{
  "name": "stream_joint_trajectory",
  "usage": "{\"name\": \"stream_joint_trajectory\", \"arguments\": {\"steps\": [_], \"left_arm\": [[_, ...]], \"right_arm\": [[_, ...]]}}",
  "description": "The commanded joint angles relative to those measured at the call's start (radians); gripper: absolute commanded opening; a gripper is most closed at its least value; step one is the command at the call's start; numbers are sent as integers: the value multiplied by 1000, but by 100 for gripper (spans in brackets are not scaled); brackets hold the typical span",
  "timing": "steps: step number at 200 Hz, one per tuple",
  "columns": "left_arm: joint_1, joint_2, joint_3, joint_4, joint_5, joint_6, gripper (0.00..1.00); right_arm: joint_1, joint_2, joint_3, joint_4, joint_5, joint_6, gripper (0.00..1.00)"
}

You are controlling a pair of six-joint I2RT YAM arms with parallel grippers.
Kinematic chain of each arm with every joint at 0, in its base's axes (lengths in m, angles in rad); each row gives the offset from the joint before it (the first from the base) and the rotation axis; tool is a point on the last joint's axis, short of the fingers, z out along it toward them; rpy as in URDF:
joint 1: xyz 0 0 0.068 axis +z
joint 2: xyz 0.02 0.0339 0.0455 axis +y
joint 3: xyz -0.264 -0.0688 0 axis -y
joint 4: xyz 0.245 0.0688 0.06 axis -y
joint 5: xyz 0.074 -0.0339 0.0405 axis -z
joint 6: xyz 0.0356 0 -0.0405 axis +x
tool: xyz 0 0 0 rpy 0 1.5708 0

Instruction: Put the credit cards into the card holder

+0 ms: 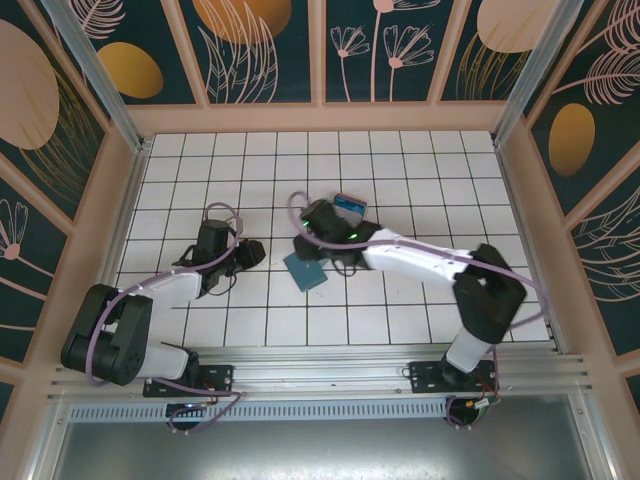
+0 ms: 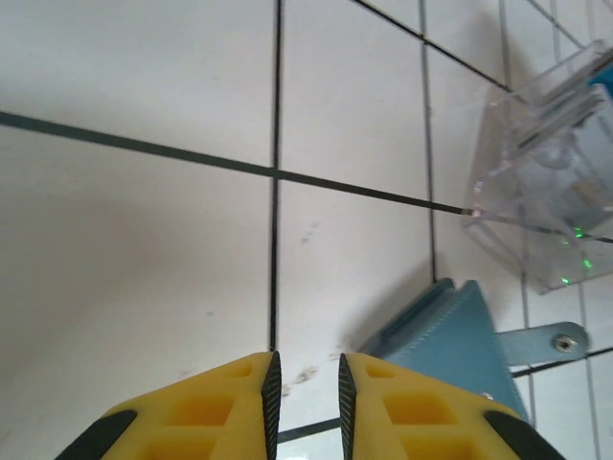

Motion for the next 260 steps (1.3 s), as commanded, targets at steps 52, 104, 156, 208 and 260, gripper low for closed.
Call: {"name": "stream_joint_trajectory", "arguments": {"steps": [52, 104, 156, 208, 260], "left_arm": [[-13, -51, -101, 266, 231, -76, 28], [-122, 58, 36, 75, 172, 34, 24], [-167, 163, 144, -30, 100, 97, 24], [-174, 219, 157, -20, 108, 97, 24], [-178, 245, 164, -3, 115, 88, 23]], "right_arm": [[-207, -20, -205, 151, -338, 29, 44], [-208, 45, -192, 161, -342, 2, 36], [-210, 74, -184, 158, -340, -10, 27], [-209, 76, -179, 164, -356, -10, 16], [-194, 73, -158, 160, -412, -42, 12]]}}
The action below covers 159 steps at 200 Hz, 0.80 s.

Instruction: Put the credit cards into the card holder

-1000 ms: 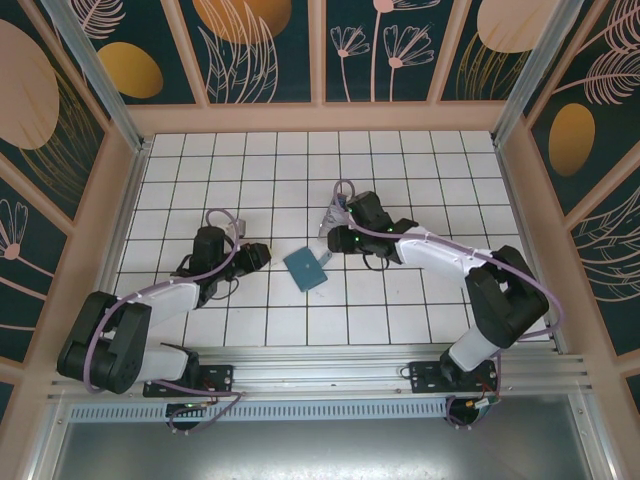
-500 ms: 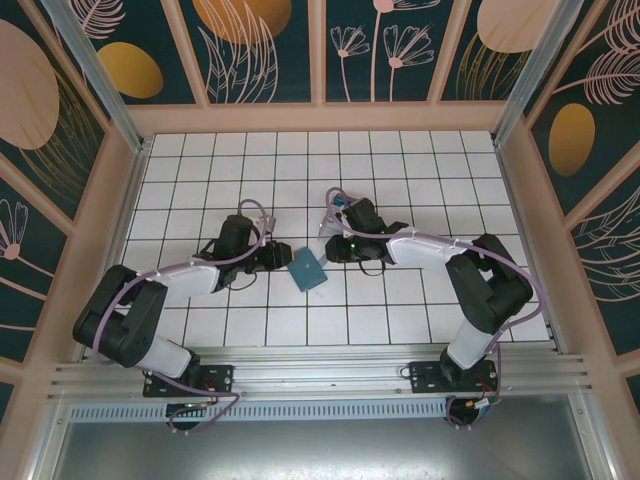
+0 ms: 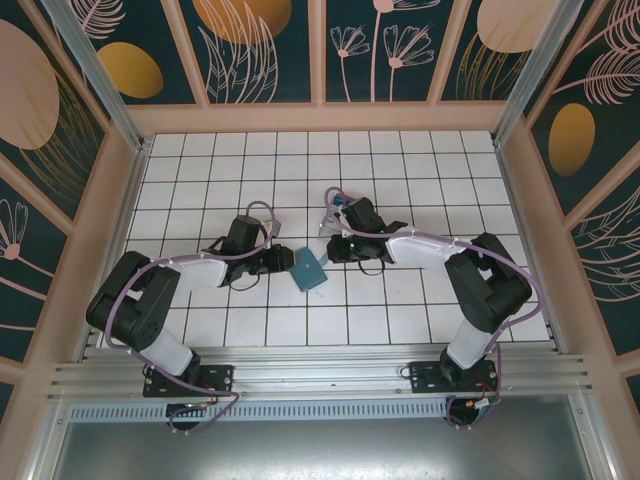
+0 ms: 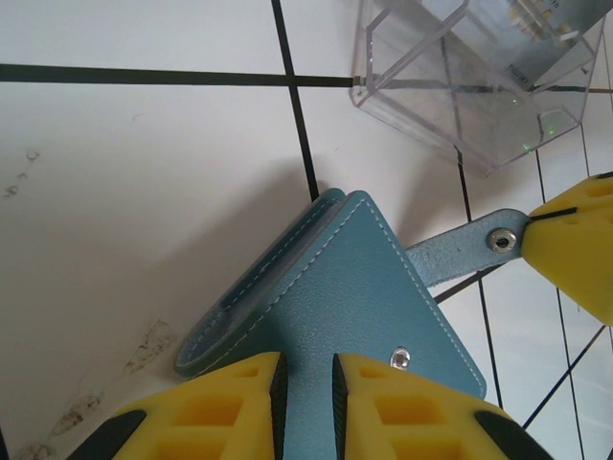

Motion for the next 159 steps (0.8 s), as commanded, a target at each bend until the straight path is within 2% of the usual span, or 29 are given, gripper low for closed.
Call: {"name": "stream_joint_trajectory", "arguments": {"steps": [1, 40, 75, 159], "left_arm": [[-10, 19, 29, -1, 3, 12, 23], [-23, 34, 49, -23, -22, 20, 23], [-33, 39, 51, -13, -28, 7, 23], [-34, 38, 38, -2, -39, -2, 22]], "right_arm": [[10, 8, 34, 14, -54, -34, 11], [40, 24, 59, 11, -110, -52, 11], [75, 65, 71, 18, -127, -55, 5], [104, 134, 93, 22, -147, -59, 5]]}}
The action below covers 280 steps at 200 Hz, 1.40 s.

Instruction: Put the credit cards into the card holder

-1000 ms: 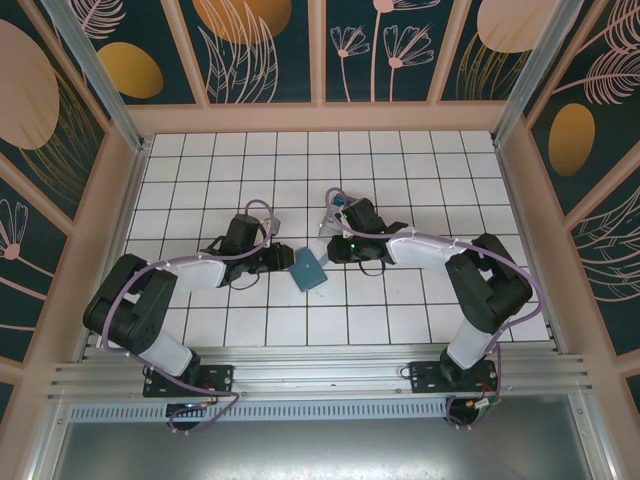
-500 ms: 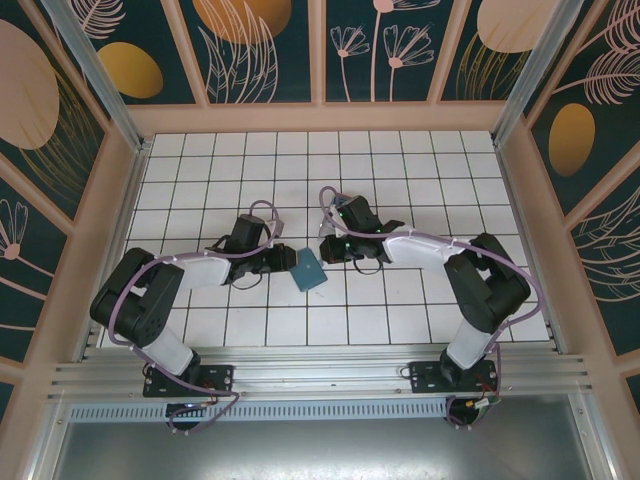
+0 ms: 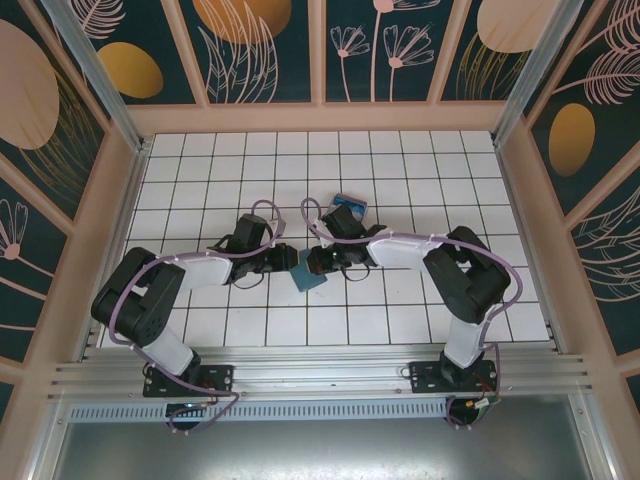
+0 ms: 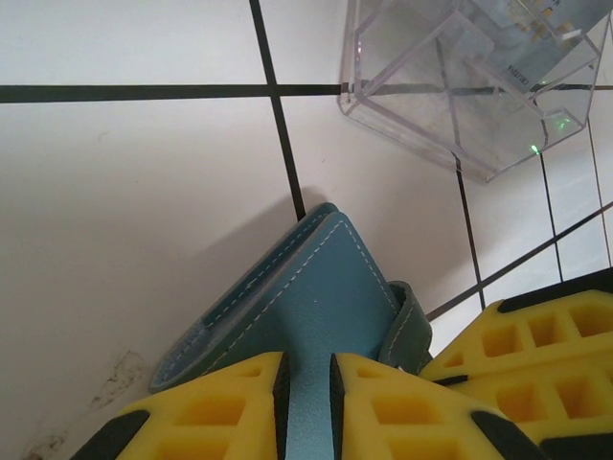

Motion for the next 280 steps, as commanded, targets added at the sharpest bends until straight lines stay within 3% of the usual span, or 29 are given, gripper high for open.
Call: {"name": "stream_joint_trajectory", "arguments": {"steps": [1, 145, 280], "left_arm": [[-5, 10, 5, 1, -10, -2, 22], [-7, 11, -4, 10, -14, -5, 22], [-4, 20, -8, 22, -21, -6, 22]], "right_arm": [[8, 17, 29, -3, -15, -15, 5], [15, 61, 63, -59, -5, -39, 5], [28, 107, 84, -159, 90, -57, 5]]}}
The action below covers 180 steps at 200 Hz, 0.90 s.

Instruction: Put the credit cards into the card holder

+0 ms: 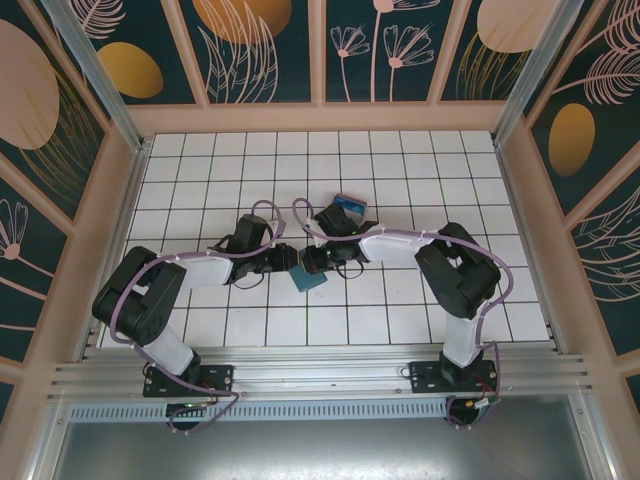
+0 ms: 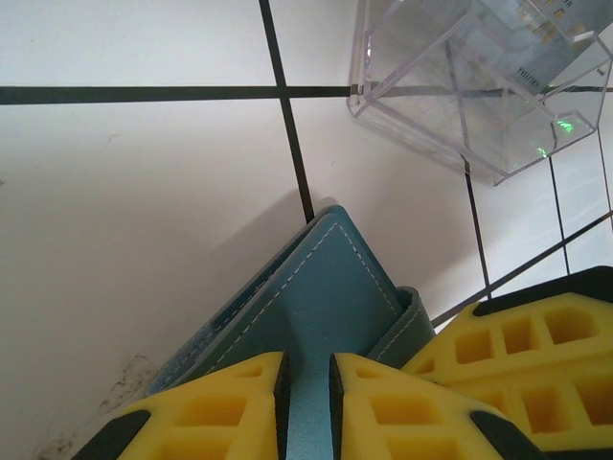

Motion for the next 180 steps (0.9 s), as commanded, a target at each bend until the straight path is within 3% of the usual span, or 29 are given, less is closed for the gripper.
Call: {"name": "stream_joint_trajectory", "arguments": {"steps": [1, 136, 180], "left_arm": [[-4, 12, -8, 18, -11, -6, 22], [-6, 4, -9, 27, -37, 5, 22], [-6, -28, -11, 43, -65, 8, 22]], "right_arm": [[9, 50, 4, -97, 69, -23, 5], [8, 135, 13, -225, 93, -31, 5], [1, 92, 63, -236, 98, -33, 8]]}}
